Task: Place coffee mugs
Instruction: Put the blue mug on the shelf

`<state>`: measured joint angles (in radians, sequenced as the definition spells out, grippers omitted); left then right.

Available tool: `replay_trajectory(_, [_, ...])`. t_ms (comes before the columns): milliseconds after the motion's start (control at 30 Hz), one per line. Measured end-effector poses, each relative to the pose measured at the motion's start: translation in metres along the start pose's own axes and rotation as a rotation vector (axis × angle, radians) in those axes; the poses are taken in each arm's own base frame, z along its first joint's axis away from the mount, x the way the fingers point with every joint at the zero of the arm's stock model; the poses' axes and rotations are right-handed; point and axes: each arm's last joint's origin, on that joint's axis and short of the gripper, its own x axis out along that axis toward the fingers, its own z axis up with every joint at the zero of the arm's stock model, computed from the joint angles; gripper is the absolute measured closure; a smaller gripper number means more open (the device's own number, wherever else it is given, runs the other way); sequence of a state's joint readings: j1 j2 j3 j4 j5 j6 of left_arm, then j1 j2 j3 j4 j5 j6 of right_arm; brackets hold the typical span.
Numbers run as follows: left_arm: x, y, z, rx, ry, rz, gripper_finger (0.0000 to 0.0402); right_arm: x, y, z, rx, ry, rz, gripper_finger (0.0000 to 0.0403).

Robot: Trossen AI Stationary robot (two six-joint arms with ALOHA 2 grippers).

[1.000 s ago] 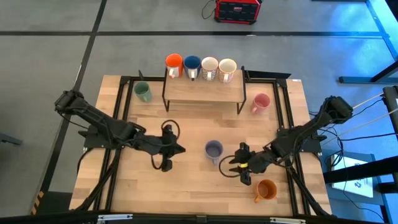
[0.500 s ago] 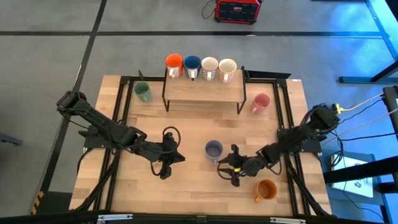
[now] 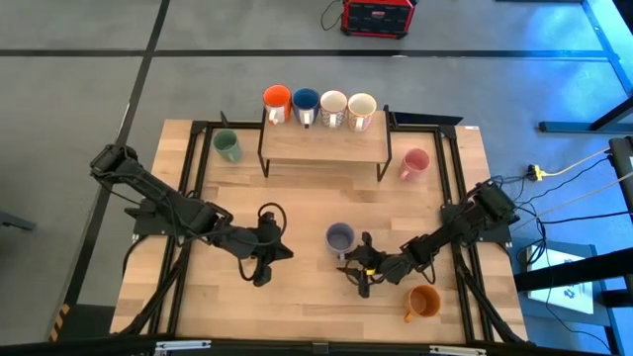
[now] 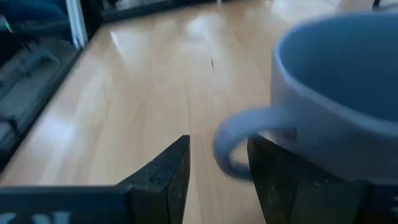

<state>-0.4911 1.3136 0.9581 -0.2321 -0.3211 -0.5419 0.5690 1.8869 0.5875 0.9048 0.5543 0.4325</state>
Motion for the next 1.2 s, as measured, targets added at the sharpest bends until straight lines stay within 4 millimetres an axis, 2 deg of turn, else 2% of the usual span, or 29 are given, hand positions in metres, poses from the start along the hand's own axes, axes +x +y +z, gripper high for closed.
replay_trajectory(233, [0.0,0.0,0.0,0.0,0.0,0.0,0.0381,0.003,0.001,-0.003,-0.035,-0.021,0.011,0.027])
replay_trajectory(467, [0.001,0.002,0.001,-0.004,-0.005,0.011,0.0381,0.003,0.001,-0.002,-0.107,-0.025,0.017,0.0383])
replay_trajectory(633, [-0.001,0.002,0.002,-0.006,-0.01,0.011,0.0381,0.002,0.002,-0.002,-0.166,-0.017,0.037,0.0378])
replay_trajectory(700, [-0.005,0.002,0.004,-0.01,-0.019,0.005,0.0381,0.002,0.002,0.002,-0.173,-0.018,0.074,0.0388])
replay_trajectory(800, [-0.017,0.002,0.012,-0.019,-0.04,-0.007,0.0381,0.0,0.002,0.015,-0.153,-0.028,0.15,0.0391])
replay_trajectory(967, [-0.052,0.005,0.027,-0.035,-0.08,-0.036,0.0381,0.001,-0.008,0.047,-0.154,-0.073,0.176,0.0395])
replay_trajectory(1100, [-0.082,0.015,0.03,-0.04,-0.091,-0.045,0.0381,0.017,-0.013,0.085,-0.172,-0.064,0.175,0.0395])
replay_trajectory(1200, [-0.105,0.025,0.028,-0.039,-0.089,-0.034,0.0381,0.034,-0.018,0.114,-0.185,0.004,0.19,0.0395])
